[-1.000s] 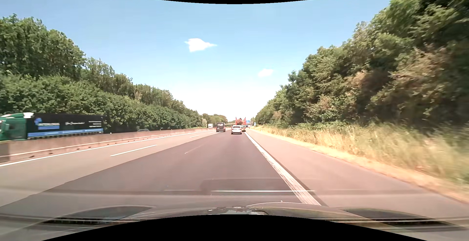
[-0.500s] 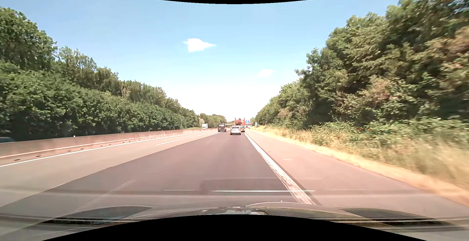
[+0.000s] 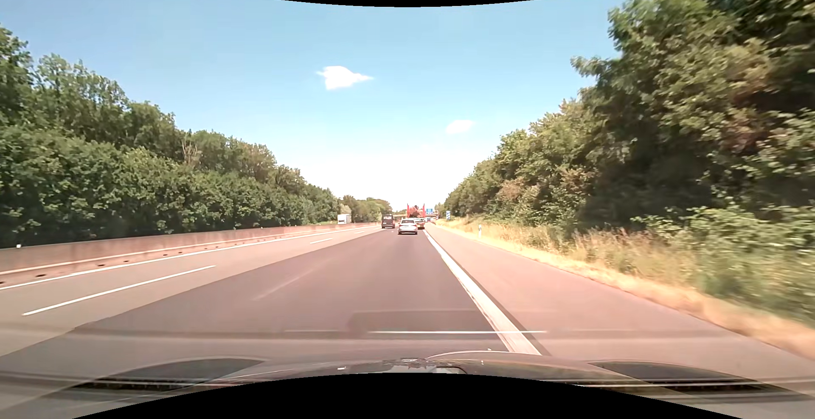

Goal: Follow the waypoints while adhering to traffic rules and regulations

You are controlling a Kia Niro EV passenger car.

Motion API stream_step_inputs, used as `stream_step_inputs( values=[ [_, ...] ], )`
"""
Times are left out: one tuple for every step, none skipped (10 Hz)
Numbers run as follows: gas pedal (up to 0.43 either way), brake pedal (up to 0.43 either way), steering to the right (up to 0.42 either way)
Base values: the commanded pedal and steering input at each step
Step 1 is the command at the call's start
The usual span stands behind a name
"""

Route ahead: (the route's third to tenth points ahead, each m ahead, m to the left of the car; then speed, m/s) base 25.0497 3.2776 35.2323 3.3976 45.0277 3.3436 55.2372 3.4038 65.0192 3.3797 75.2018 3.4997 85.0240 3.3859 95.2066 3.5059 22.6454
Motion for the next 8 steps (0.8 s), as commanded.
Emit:
stream_step_inputs(
  values=[
    [0.248, 0.0, -0.001],
    [0.248, 0.0, -0.001],
    [0.248, 0.0, -0.001],
    [0.248, 0.0, -0.002],
    [0.248, 0.0, -0.002],
    [0.248, 0.0, -0.004],
    [0.248, 0.0, -0.006],
    [0.248, 0.0, -0.005]
  ],
)
